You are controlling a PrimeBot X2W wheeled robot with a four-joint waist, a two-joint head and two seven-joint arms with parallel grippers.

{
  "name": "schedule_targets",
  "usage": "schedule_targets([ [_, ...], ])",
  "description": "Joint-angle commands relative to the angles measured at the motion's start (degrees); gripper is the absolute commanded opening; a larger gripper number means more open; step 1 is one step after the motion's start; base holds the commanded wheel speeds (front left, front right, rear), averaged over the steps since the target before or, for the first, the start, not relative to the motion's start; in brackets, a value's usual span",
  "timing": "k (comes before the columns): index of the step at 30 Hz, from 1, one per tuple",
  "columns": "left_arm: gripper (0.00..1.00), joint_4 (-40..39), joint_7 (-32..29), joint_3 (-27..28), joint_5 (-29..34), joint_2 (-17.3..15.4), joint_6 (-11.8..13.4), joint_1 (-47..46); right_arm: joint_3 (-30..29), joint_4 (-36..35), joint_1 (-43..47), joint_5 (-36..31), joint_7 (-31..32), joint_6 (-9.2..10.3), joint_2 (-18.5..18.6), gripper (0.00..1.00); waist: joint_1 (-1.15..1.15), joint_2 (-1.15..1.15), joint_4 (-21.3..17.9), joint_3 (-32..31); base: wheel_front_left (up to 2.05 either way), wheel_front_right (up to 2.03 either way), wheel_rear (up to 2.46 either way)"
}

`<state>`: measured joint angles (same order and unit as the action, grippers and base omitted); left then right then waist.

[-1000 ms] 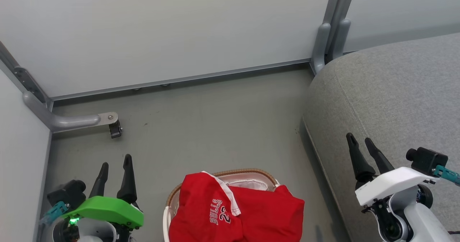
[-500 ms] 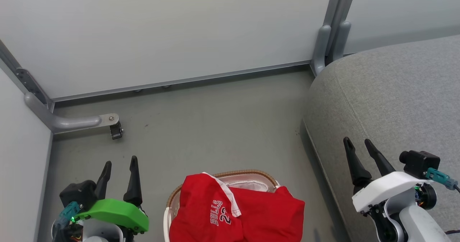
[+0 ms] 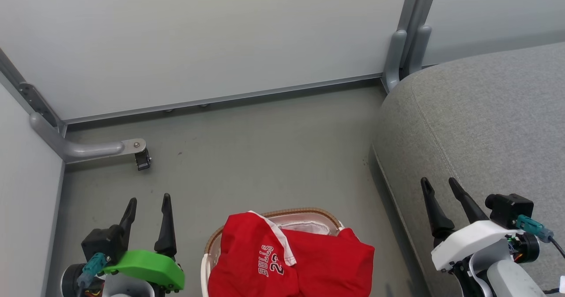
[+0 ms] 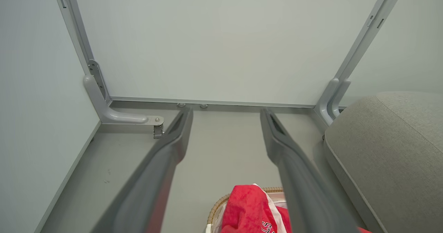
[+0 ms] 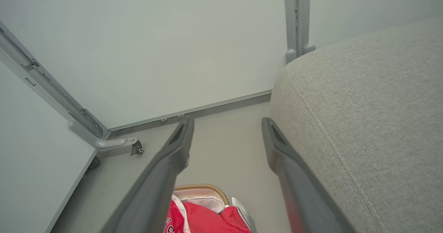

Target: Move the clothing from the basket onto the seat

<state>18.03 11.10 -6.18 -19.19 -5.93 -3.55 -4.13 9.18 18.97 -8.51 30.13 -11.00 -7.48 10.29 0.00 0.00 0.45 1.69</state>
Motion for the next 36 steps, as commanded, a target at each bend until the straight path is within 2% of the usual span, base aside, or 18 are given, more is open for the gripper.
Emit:
schedule_targets([
  [1, 1.0, -0.4, 0.45, 0.3, 1.77, 0.14, -0.24, 0.42, -0.25, 0.04, 0.43, -1.5, -0.58, -0.01, 0.19, 1.0, 0.0, 0.0, 0.02, 0.03, 0.0, 0.0, 0.0],
  [12, 1.0, -0.88, 1.76, 1.36, 7.17, 1.18, -1.03, 0.62, -0.02, 0.59, -0.27, -6.05, -1.87, -0.01, 0.31, 1.0, 0.0, 0.0, -0.06, 1.59, 0.0, 0.0, 0.0],
  [23, 1.0, 1.14, 2.95, -1.24, 12.88, 2.3, -1.77, -3.72, 1.12, -1.09, -4.27, -9.78, -3.06, -0.01, 1.09, 1.0, 0.0, 0.0, -2.08, 9.65, 0.0, 0.0, 0.0],
  [24, 1.0, 2.64, 3.21, -2.2, 14.32, 2.5, -1.52, -5.24, 1.46, -1.65, -5.53, -10.7, -3.32, -0.01, 1.26, 1.0, 0.0, 0.0, -2.97, 12.52, 0.0, 0.0, 0.0],
  [34, 1.0, 14.22, 4.18, -5.6, 18.32, 2.84, 0.57, -13.14, 3.06, -2.49, -9.97, -12.22, -4.26, 0.0, 1.58, 1.0, 0.0, 0.0, -6.25, 22.82, 0.0, 0.0, 0.0],
  [36, 1.0, 16.46, 4.13, -6.38, 18.18, 2.87, 0.03, -14.87, 3.22, -2.95, -10.63, -11.99, -4.25, 0.0, 1.39, 1.0, 0.0, 0.0, -6.87, 24.49, 0.0, 0.0, 0.0],
])
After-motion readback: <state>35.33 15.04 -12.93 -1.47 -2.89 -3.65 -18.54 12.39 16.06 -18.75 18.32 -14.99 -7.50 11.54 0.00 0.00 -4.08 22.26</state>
